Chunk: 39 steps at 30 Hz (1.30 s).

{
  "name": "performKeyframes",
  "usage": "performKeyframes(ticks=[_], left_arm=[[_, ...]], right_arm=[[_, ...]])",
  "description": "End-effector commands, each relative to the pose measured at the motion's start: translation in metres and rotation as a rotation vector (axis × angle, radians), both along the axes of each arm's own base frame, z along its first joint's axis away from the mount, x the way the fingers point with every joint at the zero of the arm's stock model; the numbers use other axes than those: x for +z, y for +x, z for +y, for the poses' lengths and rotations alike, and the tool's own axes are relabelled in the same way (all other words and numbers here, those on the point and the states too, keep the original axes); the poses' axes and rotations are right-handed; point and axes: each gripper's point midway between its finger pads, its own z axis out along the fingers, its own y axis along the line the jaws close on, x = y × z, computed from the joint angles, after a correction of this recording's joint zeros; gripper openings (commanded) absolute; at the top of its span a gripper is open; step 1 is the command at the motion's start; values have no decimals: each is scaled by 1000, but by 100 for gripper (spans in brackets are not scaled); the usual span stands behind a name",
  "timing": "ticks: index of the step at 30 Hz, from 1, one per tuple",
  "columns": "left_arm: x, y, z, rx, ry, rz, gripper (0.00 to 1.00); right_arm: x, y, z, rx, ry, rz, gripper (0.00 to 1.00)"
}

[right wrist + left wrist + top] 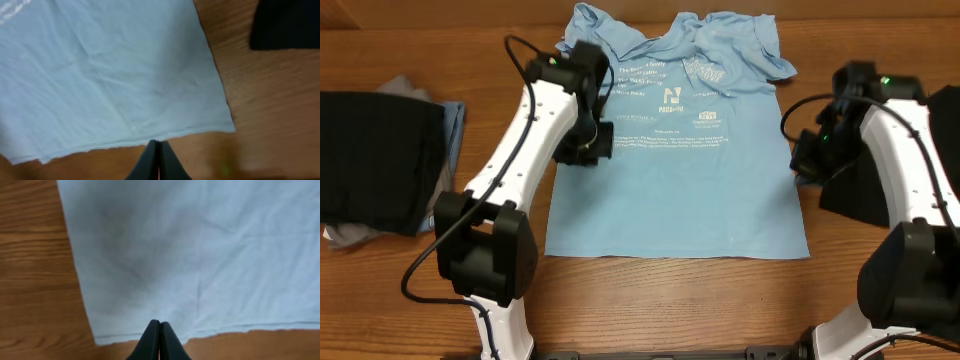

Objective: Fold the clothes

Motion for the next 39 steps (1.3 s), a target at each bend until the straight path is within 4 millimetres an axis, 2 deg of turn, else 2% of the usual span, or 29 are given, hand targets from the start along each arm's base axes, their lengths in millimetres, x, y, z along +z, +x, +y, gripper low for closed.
performKeyframes(ticks=[1, 8, 14, 21, 30, 36, 39], left_arm=[[-28, -13, -1, 31, -6, 58, 4], [-63, -14, 0, 61, -6, 44, 4], [-91, -24, 3, 84, -2, 54, 4], [-105, -40, 9, 105, 15, 96, 4], [-124, -65, 16, 122, 38, 158, 7], [-137, -83, 22, 123, 50, 195, 7], [-140, -98, 16, 123, 8, 251, 7]], right_arm=[[-24, -11, 8, -8, 39, 26, 4], [-53, -23, 17, -14, 91, 44, 4], [-76, -34, 20, -9, 94, 57, 4], [-94, -38, 22, -58, 95, 51, 4], [-121, -55, 23, -111, 90, 70, 4], [-127, -64, 24, -112, 90, 89, 4], [-130, -72, 25, -126, 89, 114, 4]])
